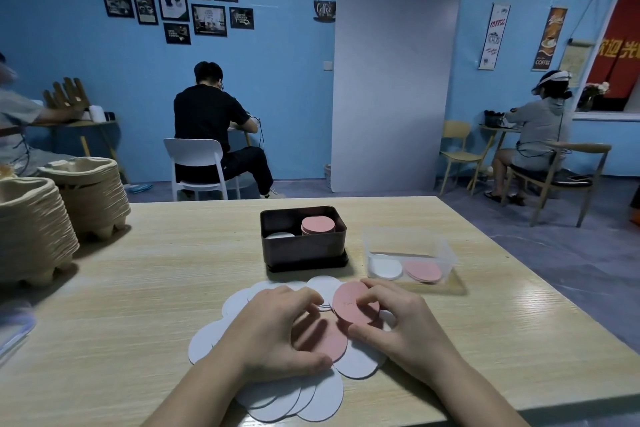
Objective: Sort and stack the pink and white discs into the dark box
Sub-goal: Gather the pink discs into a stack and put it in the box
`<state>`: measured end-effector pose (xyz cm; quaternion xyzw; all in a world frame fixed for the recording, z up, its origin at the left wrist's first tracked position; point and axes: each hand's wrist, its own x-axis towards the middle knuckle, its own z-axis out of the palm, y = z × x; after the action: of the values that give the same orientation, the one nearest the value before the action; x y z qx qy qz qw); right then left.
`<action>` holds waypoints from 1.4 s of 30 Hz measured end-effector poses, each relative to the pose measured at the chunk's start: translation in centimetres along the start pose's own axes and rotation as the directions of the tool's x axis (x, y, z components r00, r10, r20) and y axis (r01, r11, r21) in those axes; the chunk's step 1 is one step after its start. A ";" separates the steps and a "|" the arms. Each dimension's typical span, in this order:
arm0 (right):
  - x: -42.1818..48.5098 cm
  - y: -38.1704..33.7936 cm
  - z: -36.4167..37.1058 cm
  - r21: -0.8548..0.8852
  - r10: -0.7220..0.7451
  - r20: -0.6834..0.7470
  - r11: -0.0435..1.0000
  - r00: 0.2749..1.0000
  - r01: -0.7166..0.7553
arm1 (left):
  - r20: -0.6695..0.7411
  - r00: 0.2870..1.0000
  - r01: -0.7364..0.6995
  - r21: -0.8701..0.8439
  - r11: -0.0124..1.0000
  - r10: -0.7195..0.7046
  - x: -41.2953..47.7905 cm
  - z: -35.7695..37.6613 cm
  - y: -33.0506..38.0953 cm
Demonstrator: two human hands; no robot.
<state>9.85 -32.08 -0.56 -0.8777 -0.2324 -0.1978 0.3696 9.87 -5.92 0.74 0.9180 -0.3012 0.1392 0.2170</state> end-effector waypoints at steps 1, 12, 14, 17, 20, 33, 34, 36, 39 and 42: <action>0.0 0.0 0.1 -0.001 0.004 0.006 1.000 1.000 -0.004 | 0.006 1.000 -0.003 0.020 1.000 0.003 0.0 0.0 0.1; -0.1 -0.1 -0.1 0.053 0.072 -0.024 0.996 0.997 -0.071 | -0.058 0.998 0.015 -0.089 0.996 -0.021 -0.1 -0.2 0.4; -0.2 0.1 -0.1 0.052 0.089 -0.027 0.995 0.996 -0.087 | -0.071 0.996 0.036 -0.168 0.985 -0.049 -0.3 -0.2 0.4; -0.1 0.3 -0.1 0.036 0.084 -0.028 0.996 0.996 -0.083 | -0.122 0.991 0.033 -0.192 0.981 -0.057 -0.3 -0.2 0.4; -0.1 0.3 0.1 0.014 0.046 0.008 0.999 0.999 -0.046 | -0.168 0.985 0.013 -0.166 0.986 -0.041 -0.4 -0.3 0.6; 1.3 -1.1 1.5 0.001 -0.171 0.160 0.985 0.972 0.173 | -0.212 0.976 -0.074 -0.105 0.992 0.050 -0.4 0.2 0.1; 1.3 -1.2 1.7 -0.005 -0.175 0.172 0.984 0.969 0.179 | -0.210 0.976 -0.076 -0.106 0.991 0.053 -0.4 0.3 0.1; 1.3 -1.2 1.9 0.003 -0.171 0.174 0.985 0.970 0.173 | -0.199 0.978 -0.080 -0.104 0.991 0.059 -0.4 0.3 0.0; 1.2 -1.1 1.7 0.026 -0.165 0.117 0.986 0.979 0.163 | -0.187 0.980 -0.092 -0.097 0.991 0.073 -0.4 0.2 -0.3; 1.0 -1.3 1.3 0.069 -0.138 0.043 0.988 0.990 0.135 | -0.202 0.976 -0.102 -0.102 0.990 0.080 -0.4 0.2 -0.3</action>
<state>10.15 -30.04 -0.12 -0.8515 -0.3070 -0.1937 0.3784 9.78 -5.57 0.28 0.8714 -0.3272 0.2223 0.2903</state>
